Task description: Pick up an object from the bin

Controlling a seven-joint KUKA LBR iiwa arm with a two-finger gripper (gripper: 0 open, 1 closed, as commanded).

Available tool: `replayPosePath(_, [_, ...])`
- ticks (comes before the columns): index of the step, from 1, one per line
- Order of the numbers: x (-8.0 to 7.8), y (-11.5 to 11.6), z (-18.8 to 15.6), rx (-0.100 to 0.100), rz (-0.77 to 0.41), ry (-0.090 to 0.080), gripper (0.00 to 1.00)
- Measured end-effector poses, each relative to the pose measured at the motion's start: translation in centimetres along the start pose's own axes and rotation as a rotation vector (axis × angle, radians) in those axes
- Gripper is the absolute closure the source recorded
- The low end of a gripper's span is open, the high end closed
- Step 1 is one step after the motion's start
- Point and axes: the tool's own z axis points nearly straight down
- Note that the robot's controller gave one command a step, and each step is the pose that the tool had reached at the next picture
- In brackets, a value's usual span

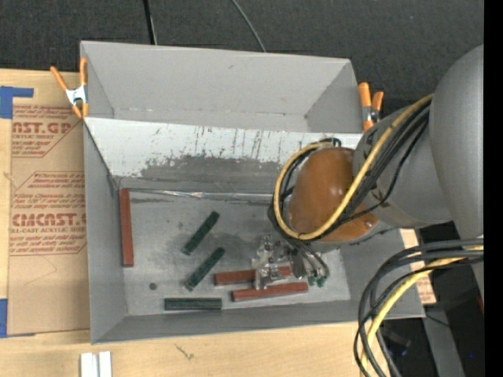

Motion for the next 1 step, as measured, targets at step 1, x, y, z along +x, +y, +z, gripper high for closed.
replayPosePath(1, [0.08, 0.02, -0.17, 0.000, 0.000, 0.005, 1.00])
